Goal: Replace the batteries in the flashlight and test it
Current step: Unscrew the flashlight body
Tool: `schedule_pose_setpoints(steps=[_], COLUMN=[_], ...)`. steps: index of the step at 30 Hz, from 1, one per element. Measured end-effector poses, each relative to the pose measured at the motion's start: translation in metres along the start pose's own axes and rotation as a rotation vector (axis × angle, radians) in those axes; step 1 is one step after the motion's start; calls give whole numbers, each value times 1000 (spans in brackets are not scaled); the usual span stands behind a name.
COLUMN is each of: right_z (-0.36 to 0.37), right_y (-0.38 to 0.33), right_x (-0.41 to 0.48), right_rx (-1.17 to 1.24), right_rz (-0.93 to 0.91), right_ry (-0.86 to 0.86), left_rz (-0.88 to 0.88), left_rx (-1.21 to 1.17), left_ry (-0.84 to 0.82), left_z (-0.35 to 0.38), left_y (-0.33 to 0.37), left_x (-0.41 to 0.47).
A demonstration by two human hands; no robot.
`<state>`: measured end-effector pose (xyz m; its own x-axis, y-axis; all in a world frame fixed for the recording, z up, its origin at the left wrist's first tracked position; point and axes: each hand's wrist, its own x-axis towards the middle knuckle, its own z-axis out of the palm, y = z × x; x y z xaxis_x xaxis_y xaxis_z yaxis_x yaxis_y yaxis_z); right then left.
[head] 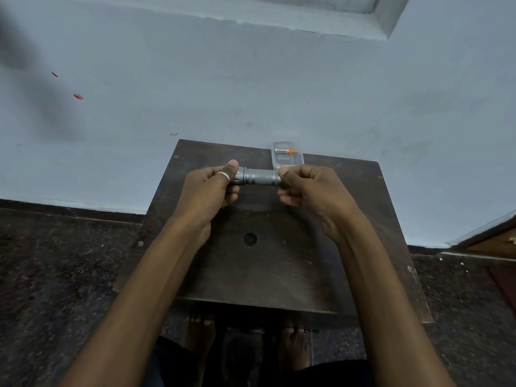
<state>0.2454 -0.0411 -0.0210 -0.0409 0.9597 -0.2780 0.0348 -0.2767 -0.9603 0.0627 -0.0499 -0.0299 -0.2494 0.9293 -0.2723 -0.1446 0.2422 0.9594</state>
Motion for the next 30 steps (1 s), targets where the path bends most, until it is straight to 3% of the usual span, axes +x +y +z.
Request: schedule_pose_setpoints(steps=[7,10,13,24,30], right_z=[-5,-1,1,-5,-1], right_y=[-3,-4,-2,-2,0], right_x=[-3,-3,-2,-2,0], right_rx=[25,118,-6,-2,-15], right_rz=[-104,-36,8,-98,-8], right_ry=[-34,-27,-16,-21,18], left_rz=[-33,-27,-20,-6,-8], left_rx=[-55,-55,-45,-16,-19], left_ry=[13,14,12,17,14], left_z=[0,1,1,1,1], left_y=[2,2,2,2,2], left_x=[-2,-2,-2,-2,-2])
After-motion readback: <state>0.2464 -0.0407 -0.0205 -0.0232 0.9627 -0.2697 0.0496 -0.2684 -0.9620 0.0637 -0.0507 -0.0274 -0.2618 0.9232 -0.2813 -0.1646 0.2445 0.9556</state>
